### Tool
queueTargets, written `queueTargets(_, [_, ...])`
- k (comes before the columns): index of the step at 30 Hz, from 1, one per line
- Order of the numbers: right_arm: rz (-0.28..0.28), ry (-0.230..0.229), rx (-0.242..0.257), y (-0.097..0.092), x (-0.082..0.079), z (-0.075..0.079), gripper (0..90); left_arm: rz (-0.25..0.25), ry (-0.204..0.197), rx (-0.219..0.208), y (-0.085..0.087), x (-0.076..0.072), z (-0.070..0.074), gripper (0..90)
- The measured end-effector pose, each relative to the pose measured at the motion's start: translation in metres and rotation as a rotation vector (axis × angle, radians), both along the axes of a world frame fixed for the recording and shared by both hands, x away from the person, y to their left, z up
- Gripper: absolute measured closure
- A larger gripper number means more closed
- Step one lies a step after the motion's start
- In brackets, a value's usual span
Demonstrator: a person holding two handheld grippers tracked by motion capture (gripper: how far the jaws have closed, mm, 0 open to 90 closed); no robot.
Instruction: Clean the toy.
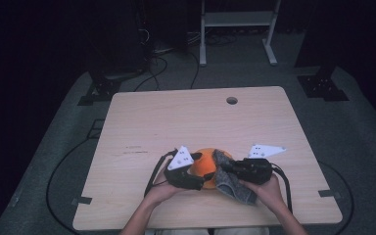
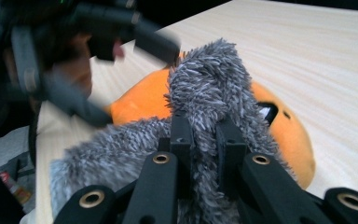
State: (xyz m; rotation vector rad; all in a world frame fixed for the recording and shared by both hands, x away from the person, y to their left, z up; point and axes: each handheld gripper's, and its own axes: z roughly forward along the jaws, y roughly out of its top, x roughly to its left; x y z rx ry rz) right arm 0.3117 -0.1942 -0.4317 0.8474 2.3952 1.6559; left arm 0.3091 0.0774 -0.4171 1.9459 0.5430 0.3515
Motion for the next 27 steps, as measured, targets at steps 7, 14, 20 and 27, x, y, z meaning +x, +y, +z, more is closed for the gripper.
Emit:
queueTargets(7, [0.017, 0.005, -0.063, -0.006, -0.005, -0.002, 79.7, 0.004, 0.015, 0.089, -0.004, -0.001, -0.013, 22.8])
queueTargets(14, [-0.086, 0.038, -0.088, -0.031, 0.0, -0.002, 79.6, -0.051, 0.004, 0.161, 0.002, -0.003, -0.016, 27.9])
queueTargets(20, [-0.036, 0.018, -0.048, -0.016, 0.002, 0.005, 79.5, -0.065, 0.016, 0.184, 0.007, -0.002, -0.017, 28.4])
queueTargets(27, [-0.031, 0.042, -0.131, -0.02, -0.001, -0.004, 79.5, -0.085, 0.014, 0.205, 0.004, -0.003, -0.018, 28.4])
